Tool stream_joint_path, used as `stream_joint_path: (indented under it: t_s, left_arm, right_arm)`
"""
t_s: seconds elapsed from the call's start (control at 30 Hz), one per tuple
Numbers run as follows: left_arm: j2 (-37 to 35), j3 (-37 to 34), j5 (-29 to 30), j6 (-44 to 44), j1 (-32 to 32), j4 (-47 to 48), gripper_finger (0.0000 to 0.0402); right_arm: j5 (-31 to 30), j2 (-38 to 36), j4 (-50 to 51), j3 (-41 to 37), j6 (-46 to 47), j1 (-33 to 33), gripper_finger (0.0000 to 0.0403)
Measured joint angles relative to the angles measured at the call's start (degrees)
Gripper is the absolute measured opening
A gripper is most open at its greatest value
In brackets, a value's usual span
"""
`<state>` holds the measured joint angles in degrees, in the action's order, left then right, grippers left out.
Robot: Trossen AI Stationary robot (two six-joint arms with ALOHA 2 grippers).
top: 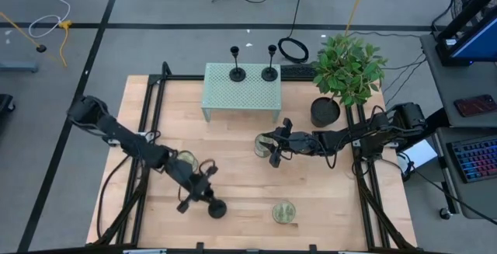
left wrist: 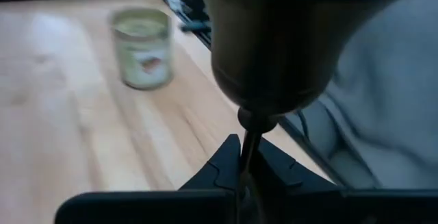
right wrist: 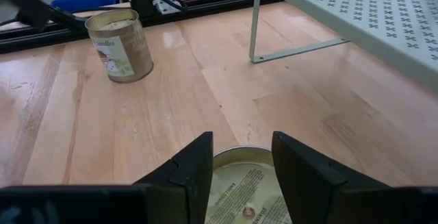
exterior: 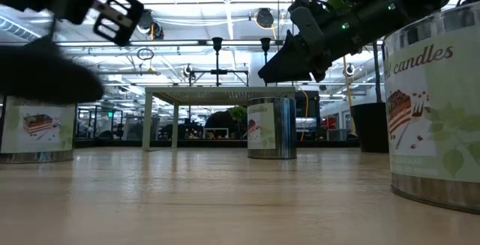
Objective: Pick & Place candle stick holders
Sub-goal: Put the black candle holder on the shelf
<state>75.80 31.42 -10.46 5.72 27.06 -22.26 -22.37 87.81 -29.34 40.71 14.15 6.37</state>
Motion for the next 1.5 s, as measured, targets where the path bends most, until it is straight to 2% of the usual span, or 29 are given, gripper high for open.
stream_joint_path:
  t_s: [0.27, 0.43, 0.67, 0.87, 1.0, 1.13, 1.33, 1.5]
  left_arm:
    - [-9.91, 0.07, 0.89, 2.14, -10.75, 9.07, 0.0014]
    - [-16.1, 0.07, 4.15, 2.6, -19.12, 9.04, 0.0026]
    - [-24.61, 0.07, 7.1, 1.98, -31.81, 8.76, 0.0014]
    - [-28.58, 0.07, 11.42, 6.78, -43.0, 8.61, 0.0024]
    - [-28.05, 1.03, 12.13, 6.42, -50.52, 9.64, 0.0013]
    - [-25.21, 5.1, 12.19, 6.76, -56.48, 12.72, 0.0014]
    - [-17.35, 15.59, 12.13, 4.73, -63.78, 23.44, 0.0022]
    - [-9.86, 19.97, 11.83, 3.33, -68.53, 25.37, 0.0014]
  right_arm:
    - [-0.02, 0.0, -0.05, 0.01, -0.04, 0.0, 0.0141]
    - [-0.02, 0.0, -0.63, 0.02, -0.07, -0.02, 0.0141]
    - [-0.02, 0.0, -0.49, 0.02, -0.07, -0.02, 0.0141]
    - [-0.02, 0.0, -0.49, 0.02, -0.08, -0.02, 0.0141]
    - [-0.02, 0.0, -0.56, 0.02, -0.09, -0.02, 0.0141]
    - [-0.02, 0.0, -0.93, 0.02, -0.18, -0.02, 0.0141]
    - [-0.02, 0.0, -1.32, 0.02, -0.33, -0.02, 0.0141]
    - [-0.02, 0.0, -1.29, 0.02, -0.33, -0.03, 0.0141]
